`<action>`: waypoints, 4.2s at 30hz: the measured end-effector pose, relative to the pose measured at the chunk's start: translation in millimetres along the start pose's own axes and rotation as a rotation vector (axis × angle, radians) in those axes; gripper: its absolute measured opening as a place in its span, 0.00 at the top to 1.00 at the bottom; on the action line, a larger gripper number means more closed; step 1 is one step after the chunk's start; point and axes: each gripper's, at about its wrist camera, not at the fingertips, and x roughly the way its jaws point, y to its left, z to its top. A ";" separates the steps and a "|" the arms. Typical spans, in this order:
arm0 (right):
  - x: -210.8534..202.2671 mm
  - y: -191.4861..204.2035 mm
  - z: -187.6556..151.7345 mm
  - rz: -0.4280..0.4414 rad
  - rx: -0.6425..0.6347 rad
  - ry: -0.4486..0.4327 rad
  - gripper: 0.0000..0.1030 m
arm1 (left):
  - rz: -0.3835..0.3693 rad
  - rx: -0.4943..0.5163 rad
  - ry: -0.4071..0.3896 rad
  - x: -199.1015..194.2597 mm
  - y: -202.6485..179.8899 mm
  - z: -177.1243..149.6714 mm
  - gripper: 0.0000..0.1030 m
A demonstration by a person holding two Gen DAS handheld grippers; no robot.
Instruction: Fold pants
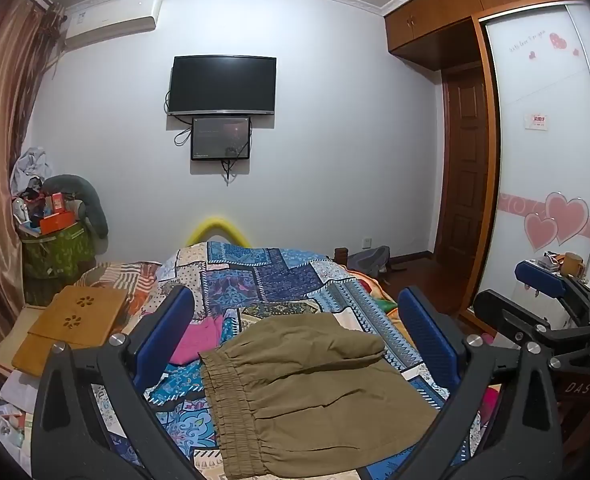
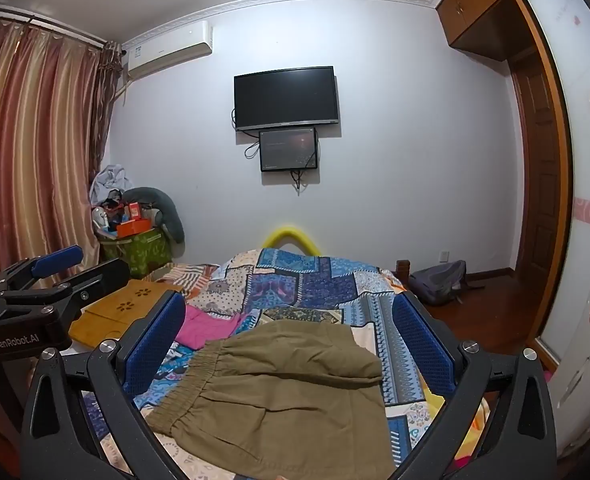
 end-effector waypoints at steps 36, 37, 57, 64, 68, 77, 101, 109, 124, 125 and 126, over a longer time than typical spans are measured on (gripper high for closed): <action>133.3 -96.5 -114.0 -0.132 0.096 0.484 0.00 | 0.091 -0.032 0.567 225.5 84.6 -113.3 0.00; 141.8 -101.0 -118.9 -0.134 0.100 0.505 0.00 | 0.088 -0.038 0.585 230.5 88.2 -117.7 0.00; 223.6 -152.1 -175.3 -0.010 0.099 0.809 0.62 | 0.035 -0.158 0.843 292.0 134.9 -185.7 0.28; 224.6 -141.7 -174.2 -0.013 0.001 0.819 0.89 | 0.034 -0.065 0.832 294.5 136.0 -182.7 0.32; 219.2 -140.3 -176.3 -0.004 -0.009 0.833 0.91 | 0.045 -0.041 0.827 298.7 140.1 -183.9 0.32; 208.4 -131.9 -164.6 0.003 -0.010 0.856 0.82 | 0.081 0.007 0.825 290.5 136.9 -168.7 0.30; 285.3 -133.6 -162.7 0.094 0.064 0.782 0.90 | 0.026 -0.088 0.858 328.0 140.7 -180.1 0.28; 266.4 -115.6 -119.7 0.049 -0.106 0.655 0.95 | 0.115 0.023 0.802 324.5 140.1 -171.4 0.45; 299.4 -136.2 -170.5 0.023 -0.006 0.849 0.97 | 0.073 0.010 0.821 327.9 145.4 -180.8 0.42; 300.6 -135.1 -167.4 0.021 -0.020 0.857 0.97 | 0.068 0.013 0.818 325.2 144.6 -176.3 0.42; 300.3 -134.2 -163.0 0.021 -0.036 0.858 0.97 | 0.061 0.011 0.811 322.1 144.9 -172.0 0.42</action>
